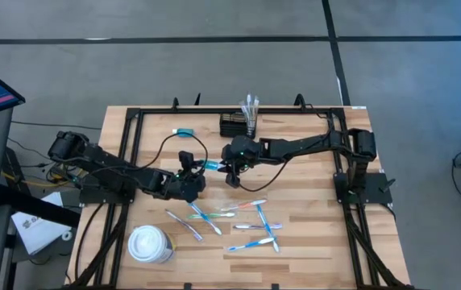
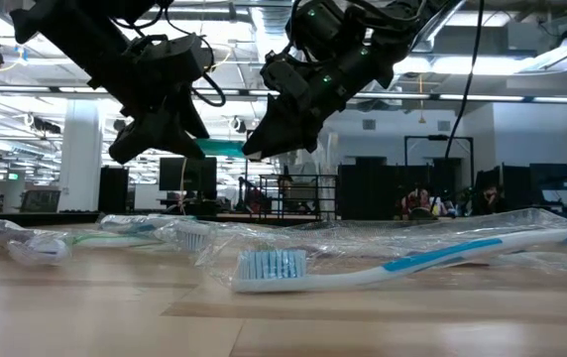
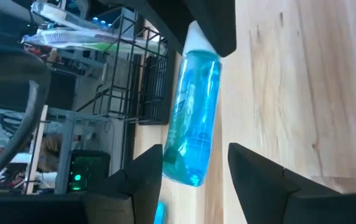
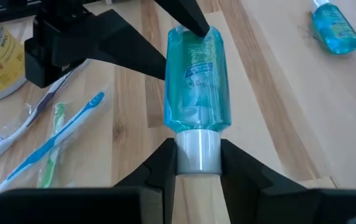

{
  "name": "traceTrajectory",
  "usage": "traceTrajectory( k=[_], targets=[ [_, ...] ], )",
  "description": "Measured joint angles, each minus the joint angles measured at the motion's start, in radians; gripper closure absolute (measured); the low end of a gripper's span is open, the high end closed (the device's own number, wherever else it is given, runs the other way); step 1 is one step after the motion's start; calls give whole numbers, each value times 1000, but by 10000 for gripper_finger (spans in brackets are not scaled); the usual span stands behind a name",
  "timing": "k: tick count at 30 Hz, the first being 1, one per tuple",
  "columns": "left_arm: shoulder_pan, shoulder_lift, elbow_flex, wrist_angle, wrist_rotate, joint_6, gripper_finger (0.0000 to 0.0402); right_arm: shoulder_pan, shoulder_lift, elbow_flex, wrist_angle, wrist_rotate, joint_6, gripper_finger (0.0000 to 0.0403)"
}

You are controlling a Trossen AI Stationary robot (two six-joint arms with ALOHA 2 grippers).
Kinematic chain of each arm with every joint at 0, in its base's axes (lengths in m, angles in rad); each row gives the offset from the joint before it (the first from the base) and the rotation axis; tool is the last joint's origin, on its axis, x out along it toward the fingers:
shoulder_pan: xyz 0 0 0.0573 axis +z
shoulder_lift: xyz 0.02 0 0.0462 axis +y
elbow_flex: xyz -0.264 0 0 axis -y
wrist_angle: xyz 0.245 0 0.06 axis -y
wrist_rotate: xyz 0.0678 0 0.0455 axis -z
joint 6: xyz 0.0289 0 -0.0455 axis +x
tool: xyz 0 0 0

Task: Pick & Place toothbrushing station
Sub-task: Put the bottom blue mouthwash into the mesh organizer

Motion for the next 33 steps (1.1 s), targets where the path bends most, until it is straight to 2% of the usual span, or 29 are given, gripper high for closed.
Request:
traceTrajectory(
  k=[17, 24, 33],
  targets=[
    [27, 0, -1, 40, -1, -3, 267, 0, 0, 0, 4, -2, 8, 317],
    [26, 0, -2, 37, 1, 0, 297, -2, 0, 0, 14, -47, 11, 317],
    [27, 3, -2, 48, 52, -6, 272, -1, 0, -1, 22, -72, 11, 317]
  ],
)
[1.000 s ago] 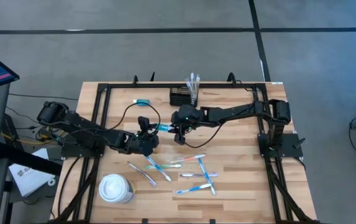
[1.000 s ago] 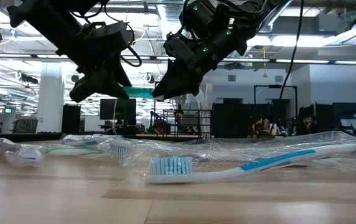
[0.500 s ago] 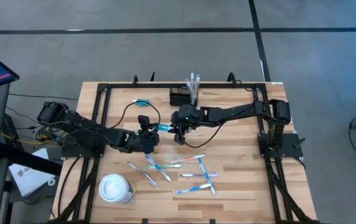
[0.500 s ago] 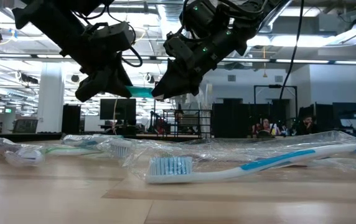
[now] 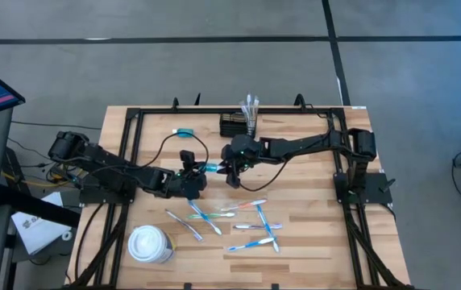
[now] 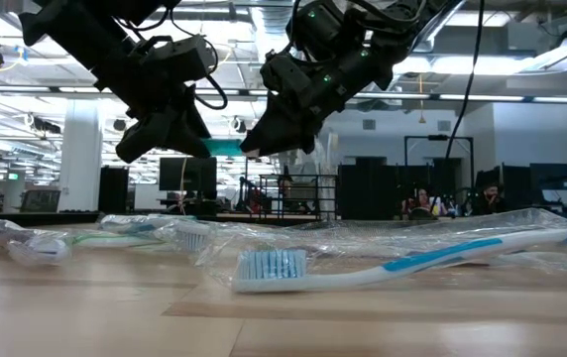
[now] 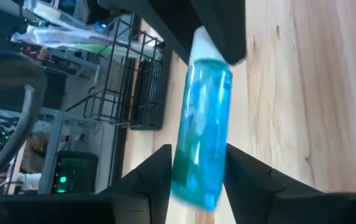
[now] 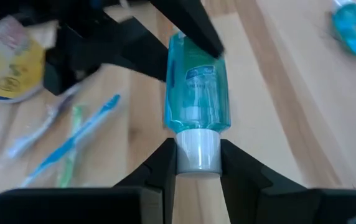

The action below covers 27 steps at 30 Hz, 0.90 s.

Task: Pick & Place toothbrushing station
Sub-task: Put the bottom blue mouthwash into the mesh organizer

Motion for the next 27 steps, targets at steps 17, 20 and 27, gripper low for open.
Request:
traceTrajectory(
  k=[17, 20, 27],
  targets=[
    [5, 3, 0, -1, -13, 6, 324, 0, 0, 2, 14, -32, 5, 317],
    [5, 3, 0, 0, -13, 6, 329, 0, 0, 2, 13, -33, 4, 315],
    [4, 3, 0, 14, 7, -24, 328, 0, 0, 2, -4, -31, -77, 278]
  ],
)
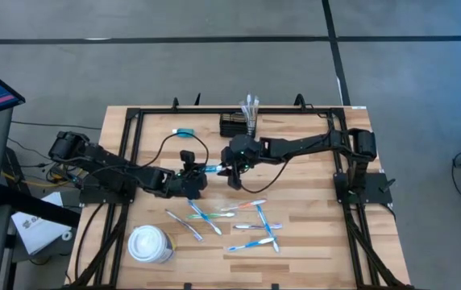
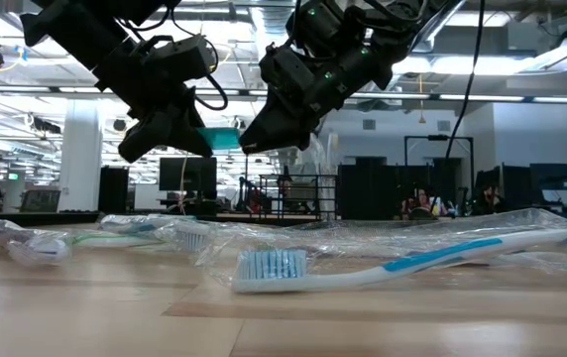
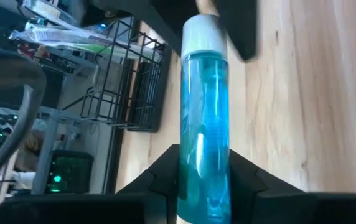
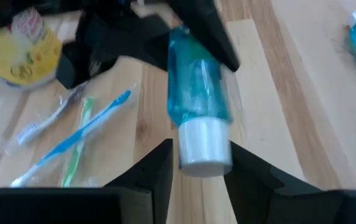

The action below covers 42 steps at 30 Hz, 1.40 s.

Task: Pick & Place toothbrushing station
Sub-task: Put the bottom blue mouthwash into the mesh organizer

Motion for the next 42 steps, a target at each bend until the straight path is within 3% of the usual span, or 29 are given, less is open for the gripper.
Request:
traceTrajectory(
  k=[6, 20, 28, 42],
  targets=[
    [0, -4, 1, -3, 27, -52, 334, 8, -15, 0, -15, -2, -72, 271],
    [0, -73, 1, -7, 257, -189, 334, 95, -163, -1, -182, 1, -255, 292],
    [-6, -177, 1, 0, 411, -230, 334, 134, -218, -1, -184, 143, -271, 292],
    [-28, -286, 1, 9, 437, -236, 332, 134, -284, -1, -127, 75, -321, 291]
  ],
)
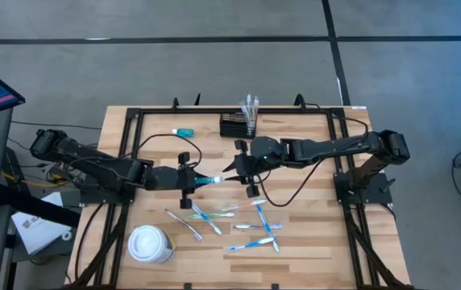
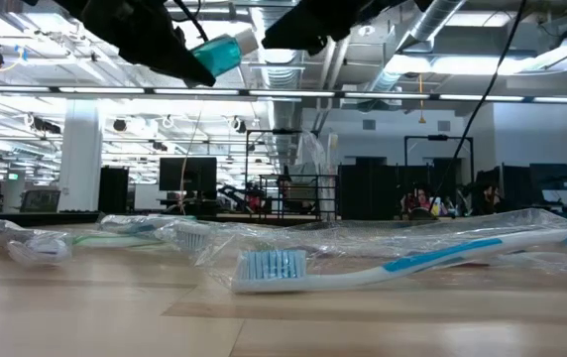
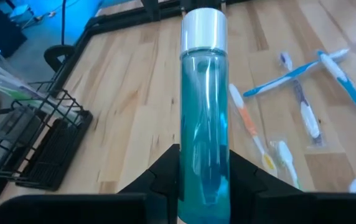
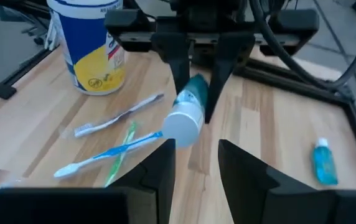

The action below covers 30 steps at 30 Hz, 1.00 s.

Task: Pick & Place toothbrushing station
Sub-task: Put the bottom blue mouthwash into the mesh organizer

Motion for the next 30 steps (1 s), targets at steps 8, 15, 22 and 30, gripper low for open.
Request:
traceTrajectory(
  k=[8, 15, 22, 30],
  targets=[
    [0, 0, 0, 7, 0, -5, 331, 0, 0, 0, 47, -49, -28, 251],
    [0, 0, 0, 29, 0, -6, 331, 0, 2, 0, 57, -44, -28, 185],
    [0, 0, 0, 68, 2, -7, 331, 1, 19, 1, 108, -21, -48, 173],
    [5, 1, 0, 143, 4, -30, 330, 6, 45, -2, 133, -18, -96, 185]
  ],
)
